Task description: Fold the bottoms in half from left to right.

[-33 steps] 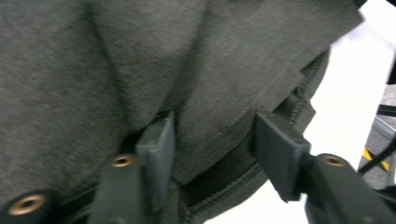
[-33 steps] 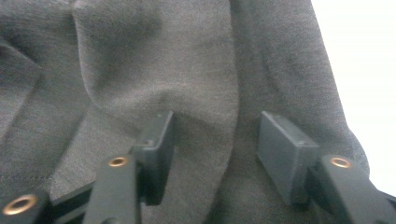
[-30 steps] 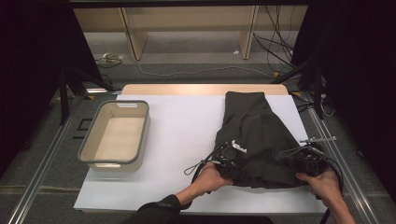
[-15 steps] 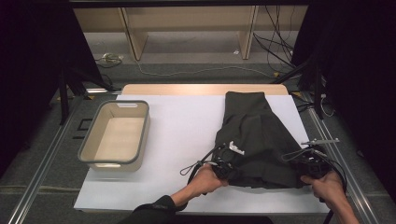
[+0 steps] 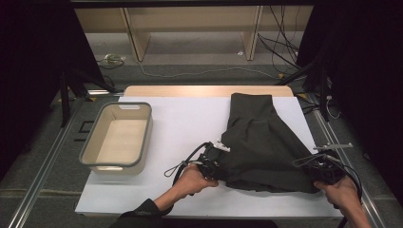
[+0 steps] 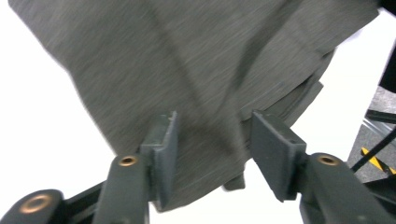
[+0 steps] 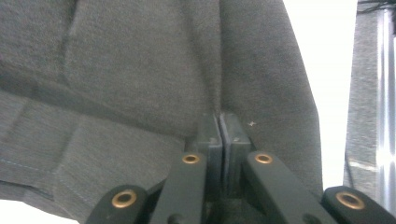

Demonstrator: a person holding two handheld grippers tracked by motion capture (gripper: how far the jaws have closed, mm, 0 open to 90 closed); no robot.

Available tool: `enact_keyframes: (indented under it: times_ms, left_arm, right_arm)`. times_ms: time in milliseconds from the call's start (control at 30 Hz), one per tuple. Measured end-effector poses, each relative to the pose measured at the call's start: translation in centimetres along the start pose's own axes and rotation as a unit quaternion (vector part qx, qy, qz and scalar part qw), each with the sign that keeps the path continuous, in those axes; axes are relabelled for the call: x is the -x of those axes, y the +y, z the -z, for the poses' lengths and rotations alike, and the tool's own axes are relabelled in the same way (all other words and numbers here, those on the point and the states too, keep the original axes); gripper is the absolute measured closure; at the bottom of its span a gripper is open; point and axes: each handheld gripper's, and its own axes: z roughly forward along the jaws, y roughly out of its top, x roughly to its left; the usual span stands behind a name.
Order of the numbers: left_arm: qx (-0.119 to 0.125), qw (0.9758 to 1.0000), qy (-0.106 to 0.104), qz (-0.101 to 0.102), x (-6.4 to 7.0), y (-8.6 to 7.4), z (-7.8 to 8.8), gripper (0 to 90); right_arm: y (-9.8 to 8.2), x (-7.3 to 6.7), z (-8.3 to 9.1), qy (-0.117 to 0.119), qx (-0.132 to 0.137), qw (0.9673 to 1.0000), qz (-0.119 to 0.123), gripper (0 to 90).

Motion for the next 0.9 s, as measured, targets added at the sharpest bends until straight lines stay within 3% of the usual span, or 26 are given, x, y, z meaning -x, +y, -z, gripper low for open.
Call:
enact_keyframes:
  times_ms: [100, 167, 333, 433, 500, 567, 700, 800, 900]
  left_arm:
    - [0.001, 0.9999, 0.01, 0.014, -0.9, -0.2, 0.1, 43.2]
    - [0.007, 0.9993, 0.014, 0.035, -1.7, -0.3, 0.1, 41.9]
    - [-0.012, 0.9978, 0.02, 0.063, -3.1, -0.7, -1.0, 37.1]
    - [-0.021, 0.9962, 0.006, 0.085, -3.6, -1.2, -1.9, 36.4]
    - [-0.026, 0.9962, -0.01, 0.083, -3.7, -1.3, -2.4, 41.2]
    - [-0.027, 0.9967, -0.024, 0.073, -3.5, -1.4, -2.9, 54.3]
    - [-0.029, 0.9975, -0.02, 0.061, -3.0, -1.4, -3.3, 83.8]
    - [-0.024, 0.9975, -0.027, 0.061, -2.6, -1.6, -2.7, 87.5]
    - [-0.027, 0.9958, -0.055, 0.068, -2.0, -2.1, -1.8, 87.5]
  right_arm:
    - [0.1, 0.1, 0.1, -0.009, 0.0, 0.9999, 0.004, 89.2]
    - [0.0, 0.5, 0.2, -0.013, 0.001, 0.9999, -0.001, 89.2]
    - [-0.1, 0.7, -0.3, -0.018, -0.003, 0.9998, 0.0, 88.8]
    - [0.0, 0.7, -0.3, -0.017, -0.002, 0.9999, -0.001, 88.8]
    - [-0.1, 0.7, -0.4, -0.016, -0.002, 0.9999, -0.001, 88.8]
    - [-0.1, 0.7, -0.5, -0.015, -0.003, 0.9999, 0.001, 88.8]
    - [-0.1, 0.6, -0.6, -0.015, -0.005, 0.9999, 0.003, 88.7]
    - [-0.1, 0.6, -0.6, -0.015, -0.005, 0.9999, 0.004, 88.7]
    - [-0.1, 0.6, -0.7, -0.015, -0.006, 0.9999, 0.005, 88.7]
